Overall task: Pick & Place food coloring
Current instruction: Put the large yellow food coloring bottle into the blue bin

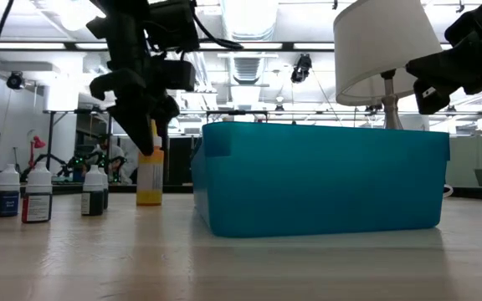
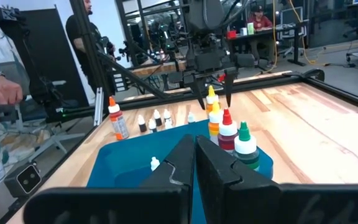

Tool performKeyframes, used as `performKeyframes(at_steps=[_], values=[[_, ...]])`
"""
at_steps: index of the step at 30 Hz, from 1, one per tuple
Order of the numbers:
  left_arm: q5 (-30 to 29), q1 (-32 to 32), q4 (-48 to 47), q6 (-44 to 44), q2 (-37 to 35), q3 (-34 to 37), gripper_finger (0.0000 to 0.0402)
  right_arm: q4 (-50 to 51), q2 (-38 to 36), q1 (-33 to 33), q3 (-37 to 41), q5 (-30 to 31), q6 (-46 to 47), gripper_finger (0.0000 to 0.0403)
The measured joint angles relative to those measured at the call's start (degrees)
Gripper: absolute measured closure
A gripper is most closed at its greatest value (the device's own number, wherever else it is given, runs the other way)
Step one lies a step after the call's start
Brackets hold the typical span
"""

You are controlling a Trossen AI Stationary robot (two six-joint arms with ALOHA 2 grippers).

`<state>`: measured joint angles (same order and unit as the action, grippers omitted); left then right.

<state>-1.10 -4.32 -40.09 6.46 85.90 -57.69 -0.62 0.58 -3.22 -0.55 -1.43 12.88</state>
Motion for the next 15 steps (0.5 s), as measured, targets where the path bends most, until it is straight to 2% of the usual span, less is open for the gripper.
performKeyframes(at_steps=[9,15], values=[[0.0,0.0,0.2,-0.3,0.3,-0.2,0.0167,0.0,0.0,0.0,0.0,0.0,0.0,0.0394],[0.1,0.0,0.0,-0.3,0.3,-0.2,0.0217,0.0,0.0,0.0,0.0,0.0,0.0,0.0394]])
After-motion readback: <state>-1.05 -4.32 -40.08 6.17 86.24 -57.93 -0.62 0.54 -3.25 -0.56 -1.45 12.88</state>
